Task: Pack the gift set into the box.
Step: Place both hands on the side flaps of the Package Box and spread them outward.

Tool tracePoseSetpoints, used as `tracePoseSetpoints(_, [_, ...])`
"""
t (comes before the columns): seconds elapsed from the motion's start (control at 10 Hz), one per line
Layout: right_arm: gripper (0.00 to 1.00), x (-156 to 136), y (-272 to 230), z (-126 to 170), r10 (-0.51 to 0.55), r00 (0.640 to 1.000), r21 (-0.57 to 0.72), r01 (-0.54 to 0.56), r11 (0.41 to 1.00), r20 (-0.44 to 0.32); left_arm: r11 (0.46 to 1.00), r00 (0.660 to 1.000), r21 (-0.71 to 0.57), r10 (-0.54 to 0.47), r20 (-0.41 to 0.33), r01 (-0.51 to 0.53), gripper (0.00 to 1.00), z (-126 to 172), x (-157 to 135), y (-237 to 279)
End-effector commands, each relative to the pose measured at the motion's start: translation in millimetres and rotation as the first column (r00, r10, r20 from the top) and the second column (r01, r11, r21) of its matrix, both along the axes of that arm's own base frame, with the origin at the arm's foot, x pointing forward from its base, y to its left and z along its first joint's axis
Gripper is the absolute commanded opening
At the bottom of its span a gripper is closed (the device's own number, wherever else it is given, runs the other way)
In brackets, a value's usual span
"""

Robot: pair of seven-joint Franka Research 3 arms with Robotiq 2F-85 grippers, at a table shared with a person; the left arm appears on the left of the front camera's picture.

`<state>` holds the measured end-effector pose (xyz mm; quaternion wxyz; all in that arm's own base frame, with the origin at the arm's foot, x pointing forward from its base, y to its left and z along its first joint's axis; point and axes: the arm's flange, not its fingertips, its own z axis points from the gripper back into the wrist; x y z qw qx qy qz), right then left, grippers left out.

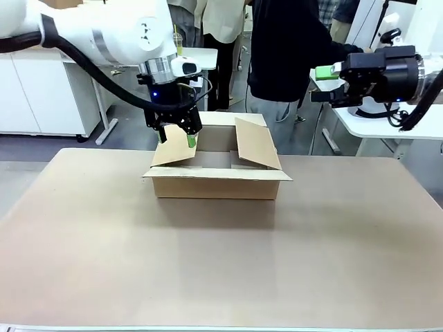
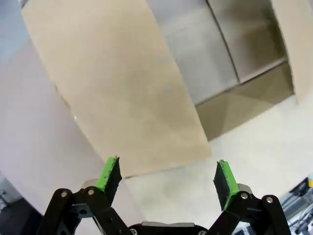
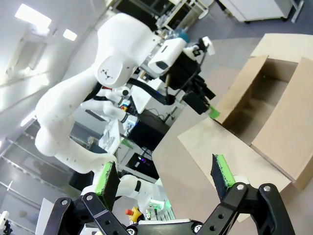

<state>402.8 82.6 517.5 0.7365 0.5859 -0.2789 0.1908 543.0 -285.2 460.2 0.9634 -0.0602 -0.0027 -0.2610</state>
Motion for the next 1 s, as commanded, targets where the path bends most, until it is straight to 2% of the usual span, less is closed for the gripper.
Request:
tracePoseSetpoints(0.0, [1.0, 1, 3, 2, -0.006, 1.0, 0.031, 0.005, 1.0, 0.006, 0.999, 0.997, 0.048, 0.021, 0.071, -0.025, 1.0, -1, 26, -29])
tracePoseSetpoints(0.1, [1.0, 1, 3, 2, -0.006, 1.0, 0.031, 0.005, 1.0, 0.006, 0.989, 0.986, 0.013, 0.143, 0.085, -0.144, 1.0, -8, 32, -38])
tracePoseSetpoints(0.2, [1.0, 1, 3, 2, -0.006, 1.0, 0.031, 0.005, 1.0, 0.006, 0.977, 0.971, 0.017, 0.209, 0.114, -0.212, 1.0, -16, 35, -42])
tracePoseSetpoints(0.3, [1.0, 1, 3, 2, -0.006, 1.0, 0.031, 0.005, 1.0, 0.006, 0.944, 0.937, 0.028, 0.322, 0.133, -0.328, 1.0, -26, 38, -42])
tracePoseSetpoints(0.4, [1.0, 1, 3, 2, -0.006, 1.0, 0.031, 0.005, 1.0, 0.006, 0.925, 0.917, 0.045, 0.367, 0.158, -0.378, 1.0, -30, 42, -40])
tracePoseSetpoints(0.5, [1.0, 1, 3, 2, -0.006, 1.0, 0.031, 0.005, 1.0, 0.006, 0.91, 0.886, 0.105, 0.356, 0.297, -0.401, 1.0, -35, 51, -33])
tracePoseSetpoints(0.6, [1.0, 1, 3, 2, -0.006, 1.0, 0.031, 0.005, 1.0, 0.006, 0.957, 0.951, -0.001, 0.287, 0.114, -0.289, 1.0, -26, 42, -42])
tracePoseSetpoints(0.8, [1.0, 1, 3, 2, -0.006, 1.0, 0.031, 0.005, 1.0, 0.006, 0.957, 0.951, -0.001, 0.287, 0.114, -0.289, 1.0, -26, 42, -42])
tracePoseSetpoints(0.9, [1.0, 1, 3, 2, -0.006, 1.0, 0.031, 0.005, 1.0, 0.006, 0.943, 0.93, 0.02, 0.325, 0.17, -0.333, 1.0, -33, 49, -40])
